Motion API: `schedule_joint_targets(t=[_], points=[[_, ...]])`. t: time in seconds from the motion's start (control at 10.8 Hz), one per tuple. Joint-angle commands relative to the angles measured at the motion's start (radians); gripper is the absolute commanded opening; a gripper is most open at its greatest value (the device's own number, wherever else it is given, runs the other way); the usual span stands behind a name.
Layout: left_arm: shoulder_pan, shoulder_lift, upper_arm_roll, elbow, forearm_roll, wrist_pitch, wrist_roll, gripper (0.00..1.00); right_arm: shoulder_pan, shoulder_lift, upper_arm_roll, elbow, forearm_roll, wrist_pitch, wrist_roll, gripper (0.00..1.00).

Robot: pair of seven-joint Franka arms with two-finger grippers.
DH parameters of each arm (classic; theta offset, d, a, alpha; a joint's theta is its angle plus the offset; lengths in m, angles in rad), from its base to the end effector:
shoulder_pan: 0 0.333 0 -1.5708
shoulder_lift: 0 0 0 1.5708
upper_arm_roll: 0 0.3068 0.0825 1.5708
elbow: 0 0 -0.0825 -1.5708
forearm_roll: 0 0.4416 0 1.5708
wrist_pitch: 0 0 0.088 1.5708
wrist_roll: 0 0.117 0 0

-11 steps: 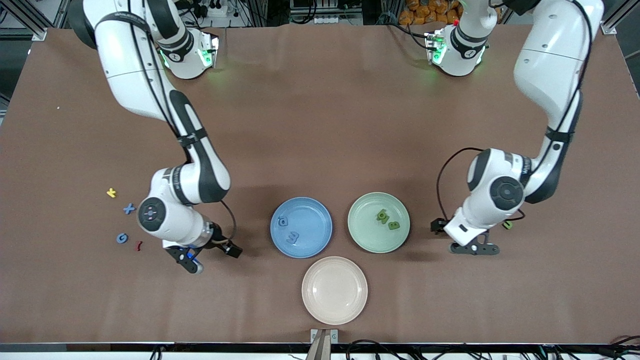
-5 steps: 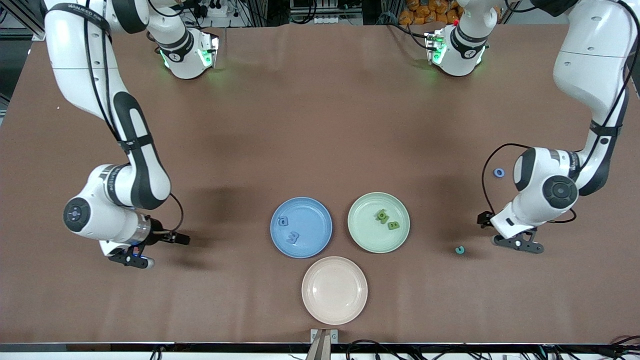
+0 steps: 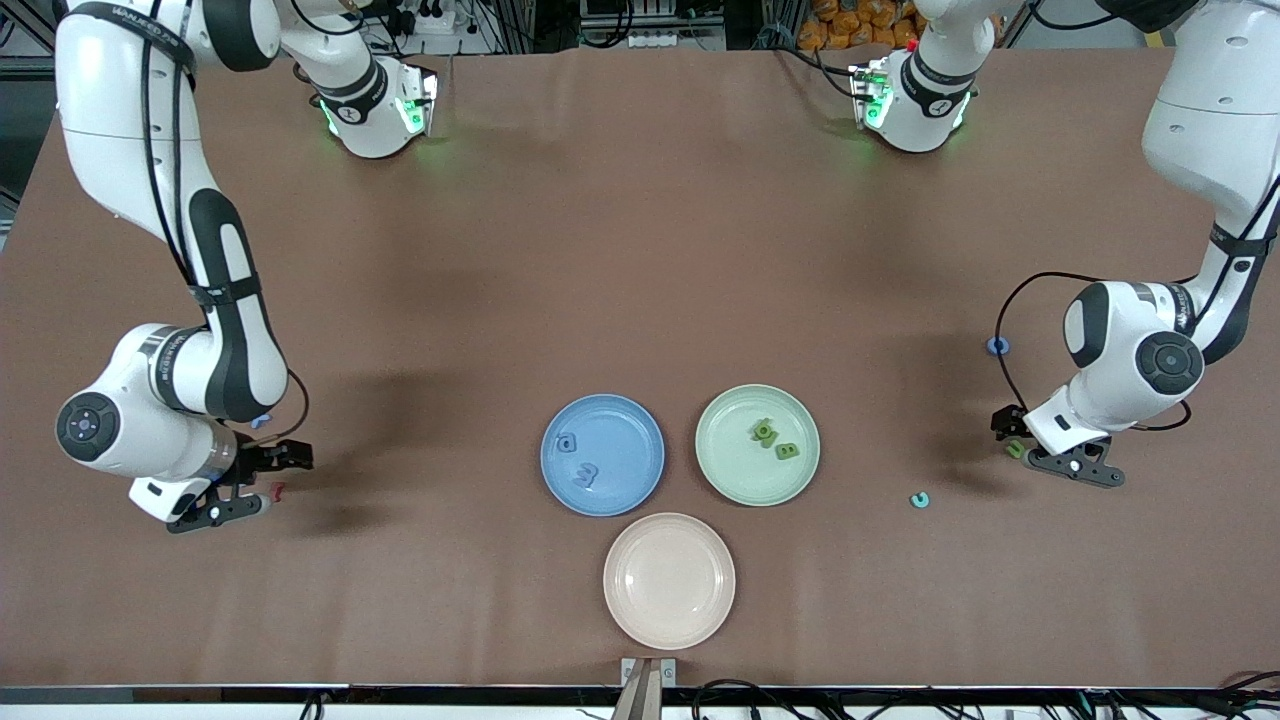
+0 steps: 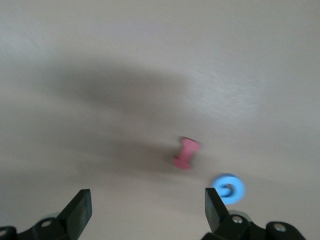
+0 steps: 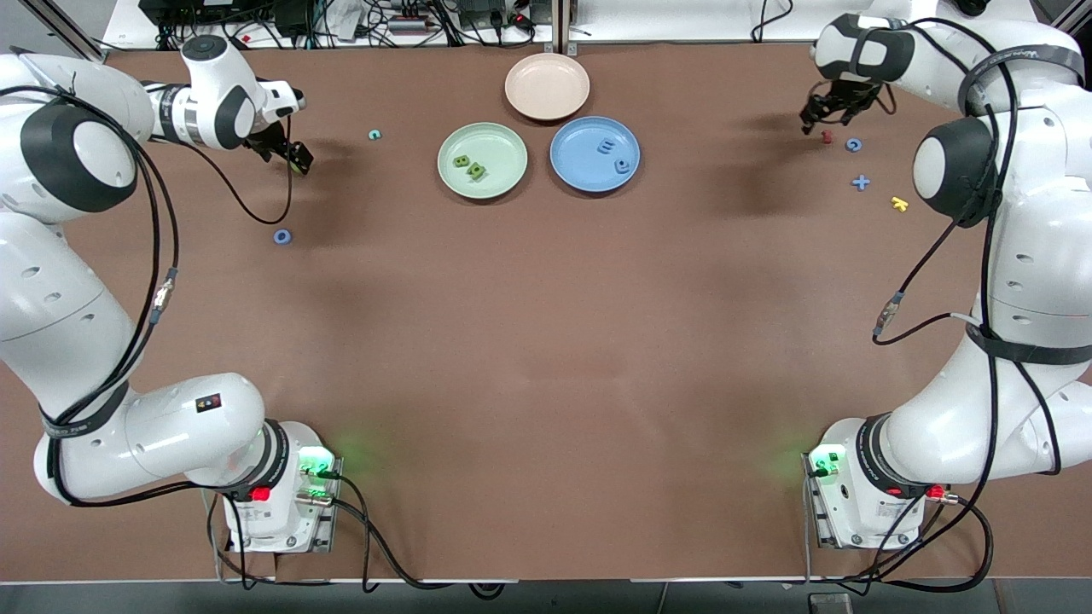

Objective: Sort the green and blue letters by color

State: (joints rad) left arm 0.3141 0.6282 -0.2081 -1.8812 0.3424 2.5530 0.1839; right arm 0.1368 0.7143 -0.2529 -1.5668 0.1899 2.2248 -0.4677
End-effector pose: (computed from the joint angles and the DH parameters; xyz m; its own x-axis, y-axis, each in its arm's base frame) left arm 0.6666 0.0682 0.1207 0.9494 -0.3112 0.0421 -0.3062 -0.9472 -0.0946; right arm 0.7341 -0.0596 0.1768 0.9576 0.2860 -0.0342 0.2863 -0.9581 0.0028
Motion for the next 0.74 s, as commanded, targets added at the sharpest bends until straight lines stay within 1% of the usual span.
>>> schedule_joint_targets(t=[0.0, 0.09, 0.28, 0.37, 0.56, 0.65], points=[[0.0, -0.033, -0.014, -0.038, -0.051, 0.01, 0.009, 1.0, -0.067, -0.01, 0.01, -0.029, -0.148, 0.057, -0.168, 1.0], [-0.004, -0.03, -0.016, -0.036, -0.075, 0.01, 0.009, 1.0, -0.095, -0.001, 0.012, -0.026, -0.144, 0.09, -0.248, 1.0], [-0.007, -0.028, -0.017, -0.033, -0.091, 0.01, 0.009, 1.0, -0.126, 0.016, 0.017, -0.018, -0.129, 0.108, -0.305, 1.0], [-0.007, -0.021, -0.017, -0.029, -0.091, 0.013, 0.009, 1.0, -0.128, 0.019, 0.024, -0.016, -0.1, 0.108, -0.319, 1.0], [-0.001, -0.01, -0.016, -0.027, -0.092, 0.024, 0.011, 1.0, -0.122, 0.037, 0.035, -0.015, 0.009, 0.11, -0.382, 1.0], [0.003, 0.001, -0.016, -0.026, -0.097, 0.033, 0.011, 1.0, -0.118, 0.039, 0.035, -0.016, 0.038, 0.108, -0.412, 1.0]])
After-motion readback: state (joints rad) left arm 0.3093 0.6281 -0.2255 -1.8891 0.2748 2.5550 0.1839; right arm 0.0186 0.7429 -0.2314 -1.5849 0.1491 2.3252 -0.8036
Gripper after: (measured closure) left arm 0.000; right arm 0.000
